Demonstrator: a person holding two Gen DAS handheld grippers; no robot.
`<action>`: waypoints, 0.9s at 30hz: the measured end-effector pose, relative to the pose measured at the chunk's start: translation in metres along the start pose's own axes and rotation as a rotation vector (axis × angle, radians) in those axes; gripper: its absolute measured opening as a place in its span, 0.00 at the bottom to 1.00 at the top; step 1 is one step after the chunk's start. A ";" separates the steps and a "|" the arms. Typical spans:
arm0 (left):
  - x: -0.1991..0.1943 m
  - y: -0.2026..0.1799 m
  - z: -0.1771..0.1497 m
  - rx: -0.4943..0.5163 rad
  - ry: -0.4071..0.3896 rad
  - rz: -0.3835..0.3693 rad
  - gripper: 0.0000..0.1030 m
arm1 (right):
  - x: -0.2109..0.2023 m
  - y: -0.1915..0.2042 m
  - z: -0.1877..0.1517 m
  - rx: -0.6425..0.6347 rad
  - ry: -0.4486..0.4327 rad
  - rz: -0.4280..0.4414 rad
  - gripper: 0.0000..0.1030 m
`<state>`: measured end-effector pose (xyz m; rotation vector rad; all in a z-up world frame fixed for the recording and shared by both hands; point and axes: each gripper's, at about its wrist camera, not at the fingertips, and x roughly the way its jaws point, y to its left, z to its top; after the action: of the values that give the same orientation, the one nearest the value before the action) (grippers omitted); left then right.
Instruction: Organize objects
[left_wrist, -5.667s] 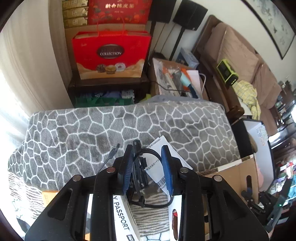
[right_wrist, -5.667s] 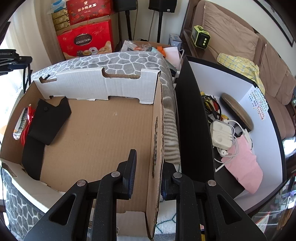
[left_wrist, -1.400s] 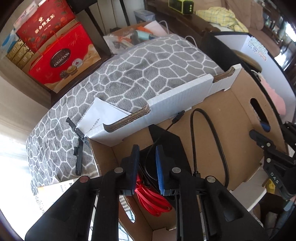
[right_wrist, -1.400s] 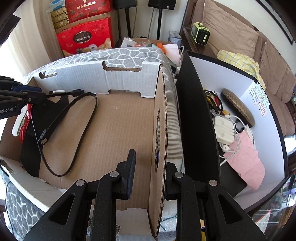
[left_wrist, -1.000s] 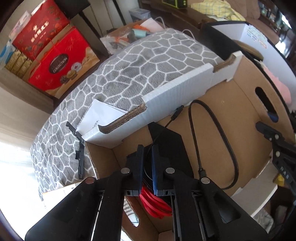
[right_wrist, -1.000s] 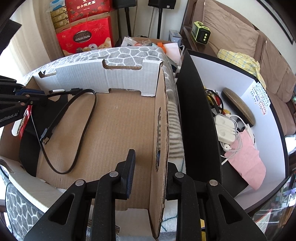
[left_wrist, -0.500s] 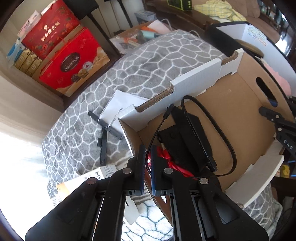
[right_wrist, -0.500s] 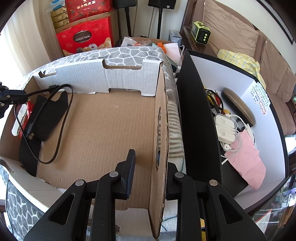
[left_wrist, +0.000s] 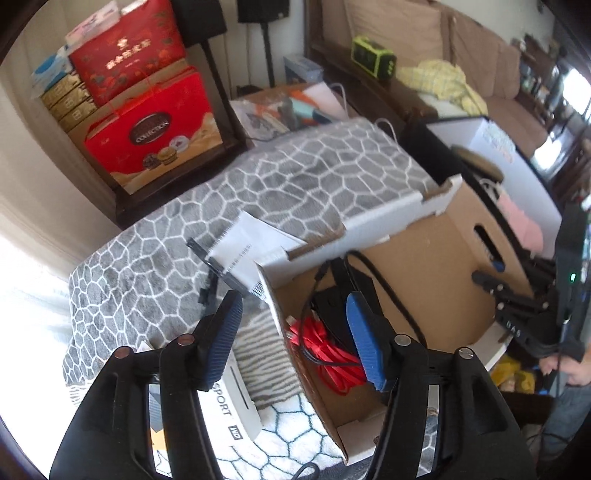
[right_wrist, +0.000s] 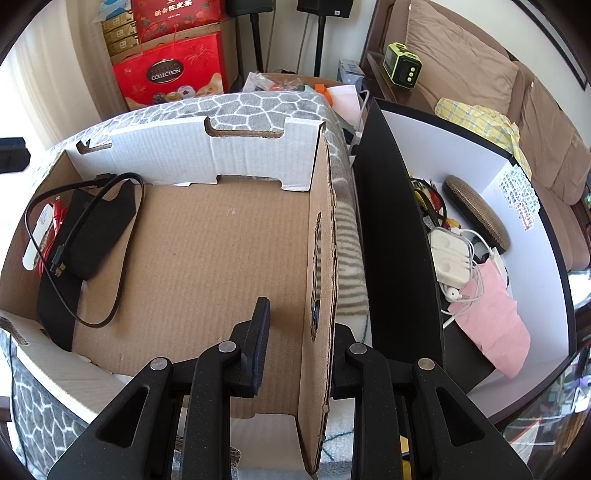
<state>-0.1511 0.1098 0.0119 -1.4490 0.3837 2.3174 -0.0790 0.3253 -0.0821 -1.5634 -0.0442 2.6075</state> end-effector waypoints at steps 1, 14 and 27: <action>-0.001 0.008 0.002 -0.028 -0.007 0.000 0.54 | 0.000 0.000 0.000 0.000 0.000 0.000 0.24; 0.058 0.112 0.009 -0.382 0.060 -0.006 0.62 | 0.001 0.002 0.002 -0.009 0.006 -0.006 0.24; 0.115 0.129 0.027 -0.488 0.114 0.024 0.55 | 0.002 0.004 -0.001 -0.017 0.008 -0.012 0.24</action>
<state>-0.2767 0.0260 -0.0764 -1.8062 -0.1529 2.4627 -0.0789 0.3219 -0.0843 -1.5737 -0.0746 2.5983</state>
